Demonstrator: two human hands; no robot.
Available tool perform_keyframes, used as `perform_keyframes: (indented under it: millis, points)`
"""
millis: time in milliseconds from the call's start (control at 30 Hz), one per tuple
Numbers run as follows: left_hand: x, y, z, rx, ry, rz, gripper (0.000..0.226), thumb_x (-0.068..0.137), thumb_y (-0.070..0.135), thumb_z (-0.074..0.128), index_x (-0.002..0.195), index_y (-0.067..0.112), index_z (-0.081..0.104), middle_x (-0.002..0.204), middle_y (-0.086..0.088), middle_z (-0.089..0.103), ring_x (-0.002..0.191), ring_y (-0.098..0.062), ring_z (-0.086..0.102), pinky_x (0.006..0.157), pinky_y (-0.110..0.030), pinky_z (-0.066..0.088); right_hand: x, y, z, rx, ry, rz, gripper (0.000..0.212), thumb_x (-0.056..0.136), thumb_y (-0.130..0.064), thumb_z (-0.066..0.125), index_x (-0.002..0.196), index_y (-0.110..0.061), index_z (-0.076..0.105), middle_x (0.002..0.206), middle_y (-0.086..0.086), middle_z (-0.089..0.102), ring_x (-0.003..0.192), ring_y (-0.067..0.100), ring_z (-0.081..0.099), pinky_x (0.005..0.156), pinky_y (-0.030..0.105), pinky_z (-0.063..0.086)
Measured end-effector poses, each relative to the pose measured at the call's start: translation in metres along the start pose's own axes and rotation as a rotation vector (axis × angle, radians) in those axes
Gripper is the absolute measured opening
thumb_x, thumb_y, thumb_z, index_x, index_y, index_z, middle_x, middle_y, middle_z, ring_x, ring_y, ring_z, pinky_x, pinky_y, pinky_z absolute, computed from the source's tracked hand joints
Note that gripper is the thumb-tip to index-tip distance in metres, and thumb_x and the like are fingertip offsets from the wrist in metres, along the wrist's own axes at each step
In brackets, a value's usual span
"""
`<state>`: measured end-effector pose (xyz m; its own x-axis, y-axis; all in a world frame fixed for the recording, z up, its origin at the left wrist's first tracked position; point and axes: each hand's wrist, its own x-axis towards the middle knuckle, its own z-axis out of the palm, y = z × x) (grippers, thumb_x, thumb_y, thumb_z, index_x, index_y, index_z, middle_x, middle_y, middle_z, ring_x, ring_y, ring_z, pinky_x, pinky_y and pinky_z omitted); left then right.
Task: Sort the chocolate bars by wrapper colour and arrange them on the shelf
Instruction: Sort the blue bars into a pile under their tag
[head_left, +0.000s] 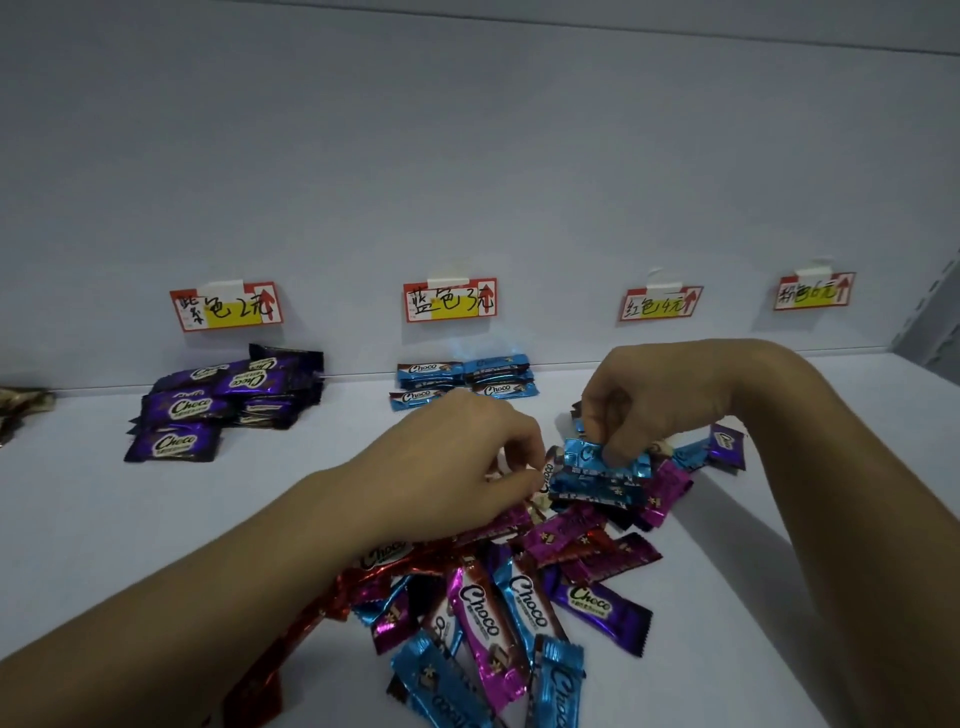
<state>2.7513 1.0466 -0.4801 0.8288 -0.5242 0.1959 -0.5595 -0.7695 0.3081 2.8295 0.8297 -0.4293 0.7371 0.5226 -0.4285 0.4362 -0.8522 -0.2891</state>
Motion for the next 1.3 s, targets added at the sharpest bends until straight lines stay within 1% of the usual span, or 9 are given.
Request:
perform_keyframes:
  millis: [133,233,367,500,600,733,933,1133,1300]
  points:
    - [0.021,0.015,0.008,0.111,-0.075,0.094,0.035,0.093,0.052,0.063,0.123,0.034,0.066,0.110,0.012,0.064,0.095,-0.006,0.057,0.085,-0.031,0.053,-0.002,0.008,-0.003,0.068,0.015,-0.020,0.010,0.082,-0.018,0.079,0.087,-0.015,0.071,0.069,-0.009,0.069,0.058,0.000,0.060,0.063,0.020,0.048]
    - [0.032,0.020,0.015,0.167,-0.093,0.129,0.036,0.093,0.054,0.063,0.125,0.037,0.066,0.111,0.008,0.063,0.101,-0.012,0.058,0.086,-0.039,0.054,-0.005,0.013,-0.006,0.137,0.034,-0.044,0.008,0.084,-0.012,0.076,0.089,-0.009,0.070,0.067,-0.009,0.069,0.059,-0.002,0.060,0.061,0.016,0.049]
    - [0.034,0.018,0.011,0.163,-0.044,0.158,0.024,0.099,0.043,0.058,0.118,0.036,0.071,0.106,0.011,0.067,0.096,-0.008,0.059,0.084,-0.036,0.053,-0.007,0.023,-0.008,0.226,0.068,-0.049,0.005,0.086,-0.007,0.072,0.089,-0.008,0.069,0.069,-0.006,0.070,0.063,0.002,0.063,0.069,0.026,0.055]
    - [0.027,0.009,-0.001,0.071,0.121,0.155,0.014,0.098,0.034,0.062,0.104,0.029,0.074,0.089,0.018,0.065,0.077,-0.001,0.056,0.074,-0.021,0.048,-0.008,0.024,-0.007,0.317,0.136,-0.114,0.005,0.087,-0.002,0.070,0.088,-0.005,0.068,0.070,0.000,0.069,0.058,0.004,0.059,0.053,0.013,0.045]
    - [0.018,-0.001,-0.011,-0.022,0.165,0.083,0.011,0.096,0.030,0.065,0.105,0.028,0.072,0.084,0.020,0.063,0.077,-0.001,0.059,0.067,-0.018,0.044,-0.006,0.026,-0.005,0.367,0.147,-0.180,0.008,0.086,-0.004,0.072,0.085,-0.010,0.068,0.074,0.005,0.069,0.066,0.014,0.060,0.066,0.030,0.049]
    - [-0.001,-0.014,-0.017,-0.299,0.102,-0.042,0.031,0.090,0.025,0.072,0.120,0.029,0.067,0.085,0.011,0.069,0.081,-0.007,0.066,0.075,-0.025,0.054,-0.004,0.027,-0.004,0.426,0.137,-0.222,0.009,0.086,-0.004,0.073,0.086,-0.012,0.069,0.076,0.009,0.068,0.073,0.021,0.062,0.081,0.056,0.050]
    - [-0.025,-0.029,-0.031,-0.554,-0.026,-0.141,0.049,0.080,0.008,0.081,0.120,0.033,0.065,0.105,0.010,0.071,0.075,-0.021,0.073,0.077,-0.035,0.062,-0.001,0.022,-0.002,0.453,0.144,-0.277,0.009,0.087,-0.010,0.076,0.095,-0.010,0.072,0.085,0.013,0.071,0.079,0.025,0.066,0.086,0.059,0.052]
    - [-0.039,-0.043,-0.057,-0.648,-0.022,-0.185,0.051,0.068,0.013,0.082,0.116,0.026,0.069,0.104,0.006,0.077,0.082,-0.020,0.077,0.080,-0.032,0.062,0.007,0.010,0.003,0.518,0.208,-0.310,0.017,0.081,-0.017,0.078,0.097,-0.012,0.074,0.087,0.013,0.074,0.083,0.025,0.071,0.079,0.034,0.058]
    - [-0.033,-0.059,-0.047,-0.387,0.237,-0.221,0.031,0.077,0.014,0.082,0.104,0.029,0.076,0.087,0.012,0.076,0.083,-0.004,0.071,0.078,-0.029,0.062,0.030,-0.004,0.017,0.447,0.507,-0.272,0.013,0.077,-0.022,0.084,0.088,-0.019,0.077,0.082,0.003,0.074,0.073,0.026,0.070,0.067,0.036,0.062]
